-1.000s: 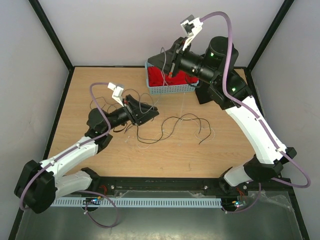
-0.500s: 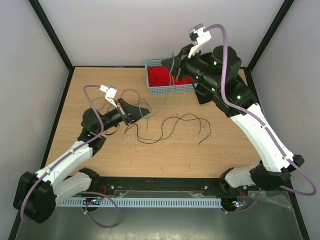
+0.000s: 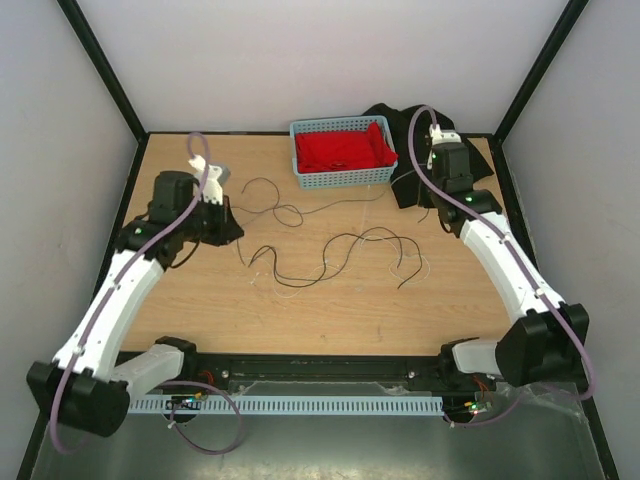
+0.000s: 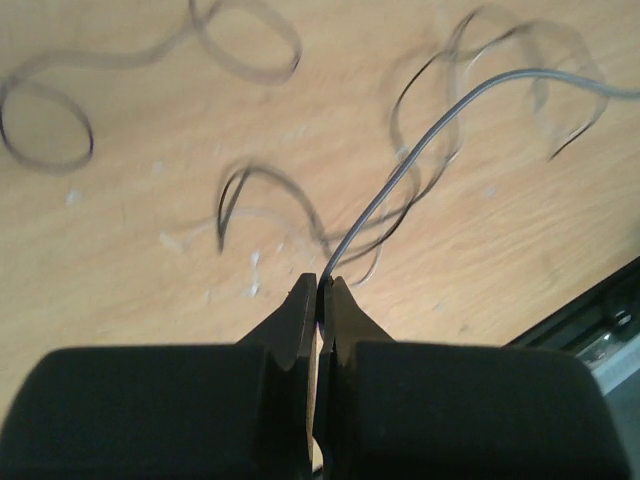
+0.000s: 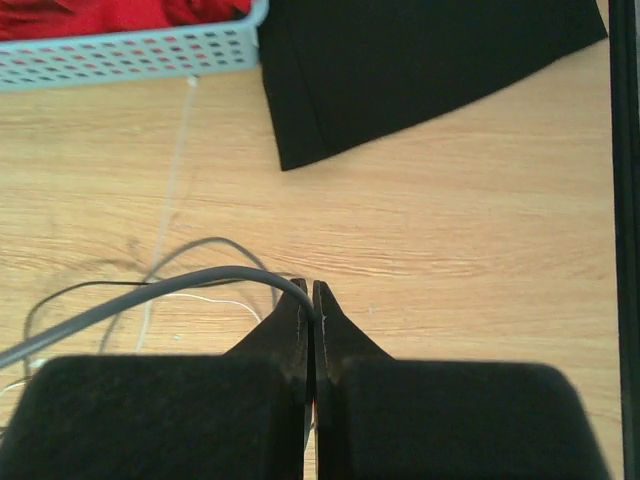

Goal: Zip-tie the wires
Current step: Straighten the cable at the center of the board.

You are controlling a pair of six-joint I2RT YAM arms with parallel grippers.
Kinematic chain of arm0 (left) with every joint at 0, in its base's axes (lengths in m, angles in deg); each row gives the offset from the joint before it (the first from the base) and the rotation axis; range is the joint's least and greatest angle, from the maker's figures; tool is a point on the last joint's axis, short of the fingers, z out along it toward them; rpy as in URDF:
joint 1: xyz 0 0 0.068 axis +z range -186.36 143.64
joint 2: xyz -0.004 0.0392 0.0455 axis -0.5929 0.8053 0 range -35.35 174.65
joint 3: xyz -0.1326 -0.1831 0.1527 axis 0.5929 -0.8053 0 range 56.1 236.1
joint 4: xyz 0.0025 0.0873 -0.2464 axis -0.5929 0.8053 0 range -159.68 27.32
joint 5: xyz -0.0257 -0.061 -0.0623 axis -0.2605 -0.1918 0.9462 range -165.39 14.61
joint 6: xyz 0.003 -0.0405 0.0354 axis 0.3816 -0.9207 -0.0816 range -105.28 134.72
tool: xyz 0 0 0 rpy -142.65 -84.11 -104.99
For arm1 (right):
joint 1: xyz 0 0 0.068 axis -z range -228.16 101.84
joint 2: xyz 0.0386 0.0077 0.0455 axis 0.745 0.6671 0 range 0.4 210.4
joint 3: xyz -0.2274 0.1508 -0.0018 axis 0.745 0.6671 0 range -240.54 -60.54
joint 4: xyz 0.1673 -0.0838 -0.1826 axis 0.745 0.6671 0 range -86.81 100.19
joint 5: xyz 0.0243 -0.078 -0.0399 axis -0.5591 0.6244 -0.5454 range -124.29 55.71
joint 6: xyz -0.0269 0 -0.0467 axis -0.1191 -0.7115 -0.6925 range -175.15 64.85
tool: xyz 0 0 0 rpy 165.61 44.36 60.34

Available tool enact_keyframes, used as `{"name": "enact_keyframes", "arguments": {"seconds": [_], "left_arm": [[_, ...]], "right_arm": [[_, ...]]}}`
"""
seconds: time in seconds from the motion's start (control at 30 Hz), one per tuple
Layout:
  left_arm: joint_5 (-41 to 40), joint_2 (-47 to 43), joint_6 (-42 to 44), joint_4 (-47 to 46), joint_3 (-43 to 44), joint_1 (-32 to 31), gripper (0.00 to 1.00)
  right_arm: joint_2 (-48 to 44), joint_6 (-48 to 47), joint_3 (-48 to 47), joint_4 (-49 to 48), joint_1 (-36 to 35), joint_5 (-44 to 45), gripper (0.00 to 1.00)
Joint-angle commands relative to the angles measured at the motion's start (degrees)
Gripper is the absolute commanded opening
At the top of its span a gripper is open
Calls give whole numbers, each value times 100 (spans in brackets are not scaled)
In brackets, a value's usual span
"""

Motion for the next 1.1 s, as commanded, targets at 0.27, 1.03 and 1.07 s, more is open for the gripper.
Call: {"name": "enact_keyframes", "arguments": {"seconds": [0.27, 1.03, 1.07], "left_arm": [[-1278, 1641, 1258, 1988, 209, -13, 0], [-2390, 3913, 990, 1965, 958, -756, 0], [-2392, 4028, 975, 1959, 982, -772, 0]], "right_arm": [[861, -201, 627, -23, 79, 657, 0], [2541, -526, 861, 75, 79, 682, 0], [2604, -537, 833, 83, 79, 630, 0]]}}
